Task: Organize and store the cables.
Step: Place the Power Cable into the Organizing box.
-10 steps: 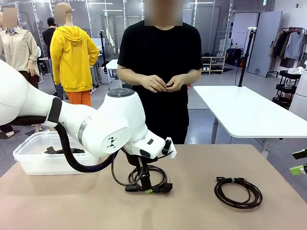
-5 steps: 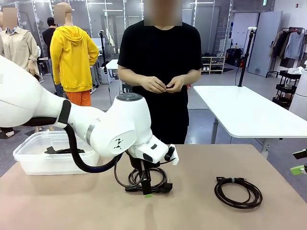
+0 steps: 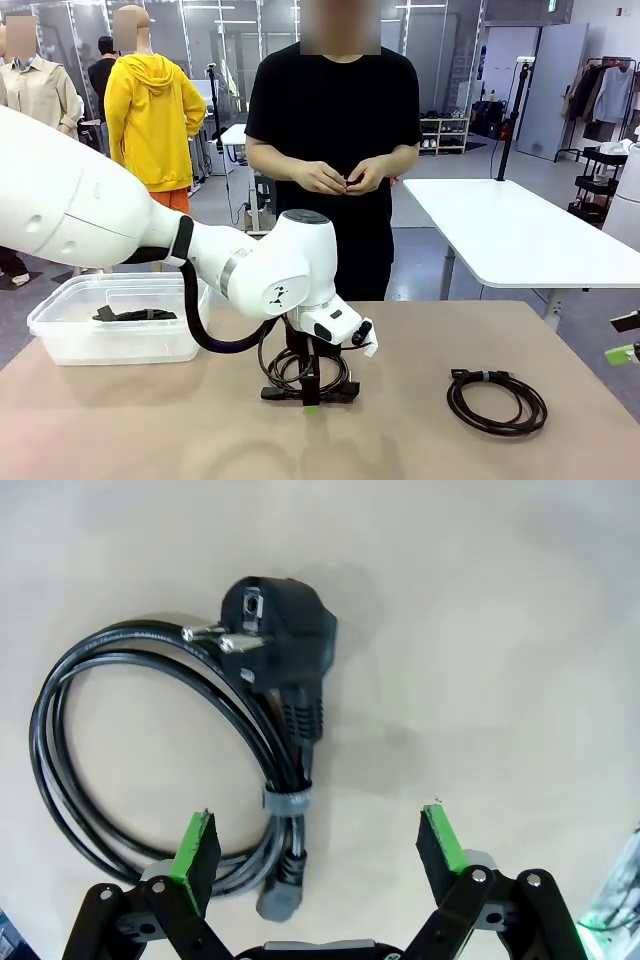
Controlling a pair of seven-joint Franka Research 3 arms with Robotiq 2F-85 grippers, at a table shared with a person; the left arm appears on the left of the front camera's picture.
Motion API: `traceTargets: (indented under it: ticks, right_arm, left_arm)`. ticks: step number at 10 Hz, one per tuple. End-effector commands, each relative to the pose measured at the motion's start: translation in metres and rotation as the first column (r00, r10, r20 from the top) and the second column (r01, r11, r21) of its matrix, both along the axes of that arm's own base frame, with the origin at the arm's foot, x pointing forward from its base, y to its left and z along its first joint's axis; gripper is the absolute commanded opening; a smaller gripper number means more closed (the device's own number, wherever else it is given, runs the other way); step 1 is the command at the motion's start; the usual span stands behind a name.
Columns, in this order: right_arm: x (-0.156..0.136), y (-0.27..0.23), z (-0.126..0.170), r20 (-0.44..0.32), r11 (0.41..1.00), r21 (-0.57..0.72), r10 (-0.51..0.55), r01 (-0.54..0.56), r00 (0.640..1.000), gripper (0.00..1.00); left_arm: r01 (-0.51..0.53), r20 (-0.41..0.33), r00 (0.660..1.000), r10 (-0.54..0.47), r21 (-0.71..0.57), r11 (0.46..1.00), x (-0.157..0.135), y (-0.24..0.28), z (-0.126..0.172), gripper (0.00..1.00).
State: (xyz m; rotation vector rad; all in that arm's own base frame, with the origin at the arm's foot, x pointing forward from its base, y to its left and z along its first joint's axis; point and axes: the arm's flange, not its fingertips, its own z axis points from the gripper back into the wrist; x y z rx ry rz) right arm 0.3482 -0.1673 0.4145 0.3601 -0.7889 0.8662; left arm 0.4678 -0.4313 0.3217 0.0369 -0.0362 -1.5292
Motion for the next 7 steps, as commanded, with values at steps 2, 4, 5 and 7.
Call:
traceTargets:
  ticks: [2, 4, 5, 7]
  right_arm:
    - [0.0024, -0.0001, 0.0001, 0.002, 1.0, 0.013, -0.012, 0.012, 1.0, 1.0]
    - [0.0024, -0.0001, 0.0001, 0.002, 1.0, 0.013, -0.012, 0.012, 1.0, 1.0]
    - [0.0024, -0.0001, 0.0001, 0.002, 1.0, 0.013, -0.012, 0.012, 1.0, 1.0]
    - [0.0024, -0.0001, 0.0001, 0.002, 1.0, 0.013, -0.012, 0.012, 1.0, 1.0]
  left_arm:
    - [0.01, -0.013, 1.0, -0.01, 0.012, 1.0, 0.0144, -0.0054, -0.0104, 1.0]
    - [0.013, -0.022, 1.0, -0.012, 0.014, 1.0, 0.0178, -0.0064, -0.0143, 1.0]
    - [-0.002, -0.029, 1.0, 0.003, 0.03, 1.0, 0.0185, -0.005, -0.0144, 0.81]
    - [-0.006, -0.037, 0.999, 0.008, 0.037, 0.999, 0.0173, -0.0059, -0.0134, 0.21]
